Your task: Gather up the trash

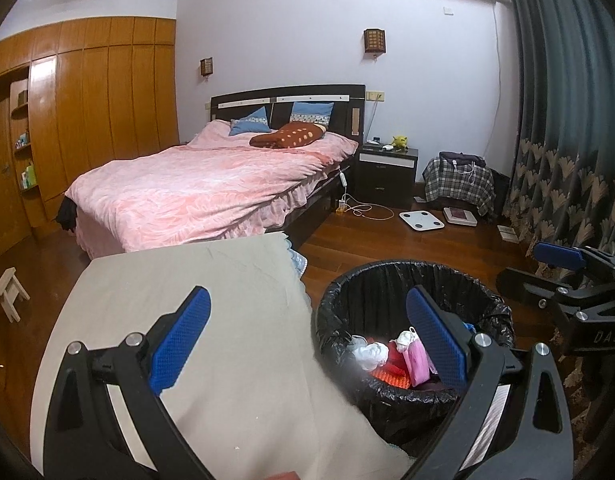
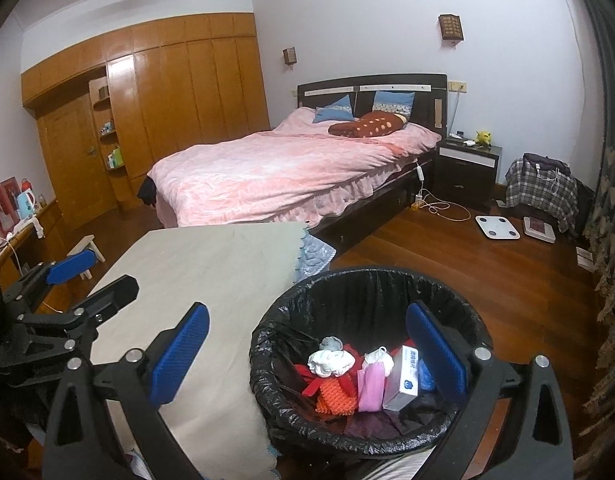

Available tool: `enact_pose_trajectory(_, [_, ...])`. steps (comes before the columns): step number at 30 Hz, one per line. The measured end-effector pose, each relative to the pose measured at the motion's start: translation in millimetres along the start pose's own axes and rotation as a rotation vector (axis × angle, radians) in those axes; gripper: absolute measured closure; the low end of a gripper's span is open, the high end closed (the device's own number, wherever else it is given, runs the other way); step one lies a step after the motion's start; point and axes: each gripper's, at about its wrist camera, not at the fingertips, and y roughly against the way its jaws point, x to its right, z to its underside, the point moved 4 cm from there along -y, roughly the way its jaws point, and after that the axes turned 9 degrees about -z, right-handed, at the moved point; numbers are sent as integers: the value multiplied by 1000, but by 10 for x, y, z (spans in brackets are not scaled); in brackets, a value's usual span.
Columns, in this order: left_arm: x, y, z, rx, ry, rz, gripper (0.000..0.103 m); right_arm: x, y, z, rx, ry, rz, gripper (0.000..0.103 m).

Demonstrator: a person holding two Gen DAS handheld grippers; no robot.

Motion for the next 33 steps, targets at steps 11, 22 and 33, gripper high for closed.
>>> enact_pose_trajectory(11, [1, -1, -1, -1, 0, 1, 7, -19, -24, -5, 0, 4, 1, 6])
enact_pose_trajectory(22, [3, 1, -1, 0, -1, 1, 7, -26, -31, -6, 0, 3, 0, 6])
enact_pose_trajectory(33, [3, 3, 1, -1, -2, 0, 7, -29, -33, -8, -1, 4, 1, 6])
